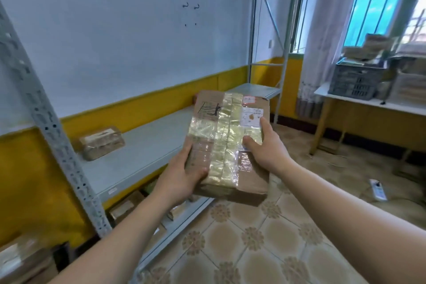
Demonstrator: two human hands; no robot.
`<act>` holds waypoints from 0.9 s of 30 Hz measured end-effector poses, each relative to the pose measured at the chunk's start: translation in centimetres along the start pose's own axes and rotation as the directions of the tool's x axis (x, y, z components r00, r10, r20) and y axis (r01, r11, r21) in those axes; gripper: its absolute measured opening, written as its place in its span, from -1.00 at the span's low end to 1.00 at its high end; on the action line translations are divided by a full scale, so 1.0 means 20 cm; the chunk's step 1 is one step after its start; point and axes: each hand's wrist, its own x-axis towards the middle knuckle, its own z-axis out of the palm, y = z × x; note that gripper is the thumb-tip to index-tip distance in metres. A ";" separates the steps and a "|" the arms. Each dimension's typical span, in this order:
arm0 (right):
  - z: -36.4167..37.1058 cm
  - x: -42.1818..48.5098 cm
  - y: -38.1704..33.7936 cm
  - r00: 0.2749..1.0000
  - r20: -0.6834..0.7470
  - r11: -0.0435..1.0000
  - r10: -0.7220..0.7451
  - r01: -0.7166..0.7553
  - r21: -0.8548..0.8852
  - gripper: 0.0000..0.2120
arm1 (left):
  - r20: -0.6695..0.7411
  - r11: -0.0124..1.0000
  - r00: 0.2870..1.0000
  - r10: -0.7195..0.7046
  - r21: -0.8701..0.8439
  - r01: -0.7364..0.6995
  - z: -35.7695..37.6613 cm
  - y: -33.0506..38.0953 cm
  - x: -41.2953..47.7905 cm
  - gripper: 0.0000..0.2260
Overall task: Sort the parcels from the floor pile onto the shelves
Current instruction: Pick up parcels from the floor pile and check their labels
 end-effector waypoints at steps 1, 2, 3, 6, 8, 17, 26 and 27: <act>-0.04 0.07 0.06 1.000 0.008 0.999 0.027 -0.026 -0.023 -0.25 | 0.020 1.000 1.000 -0.010 0.004 0.010 0.06 0.03 0.07 -0.26; -0.07 0.13 0.10 0.999 0.016 0.998 0.051 -0.050 -0.045 -0.25 | 0.033 1.000 0.999 -0.016 0.014 0.016 0.11 0.04 0.14 -0.27; -0.10 0.20 0.14 0.997 0.024 0.995 0.072 -0.070 -0.064 -0.25 | 0.045 0.999 0.999 -0.022 0.026 0.021 0.16 0.05 0.21 -0.28; -0.12 0.39 0.25 0.992 0.044 0.989 0.116 -0.111 -0.094 -0.26 | 0.071 0.998 0.996 -0.049 0.043 0.046 0.27 0.06 0.42 -0.29; -0.10 0.53 0.30 0.988 0.053 0.984 0.146 -0.140 -0.106 -0.27 | 0.090 0.998 0.995 -0.053 0.045 0.049 0.31 0.03 0.57 -0.30; 0.10 1.36 0.48 0.960 0.064 0.955 0.272 -0.261 -0.139 -0.28 | 0.161 0.997 0.986 -0.039 0.079 0.027 0.48 -0.13 1.50 -0.38; 0.06 2.07 0.74 0.928 0.025 0.920 0.371 -0.364 -0.149 -0.24 | 0.282 0.996 0.959 -0.038 0.092 0.012 0.71 -0.07 2.26 -0.39; 0.04 2.15 0.78 0.927 0.023 0.920 0.373 -0.367 -0.136 -0.24 | 0.287 0.995 0.957 -0.036 0.097 0.008 0.75 -0.06 2.34 -0.39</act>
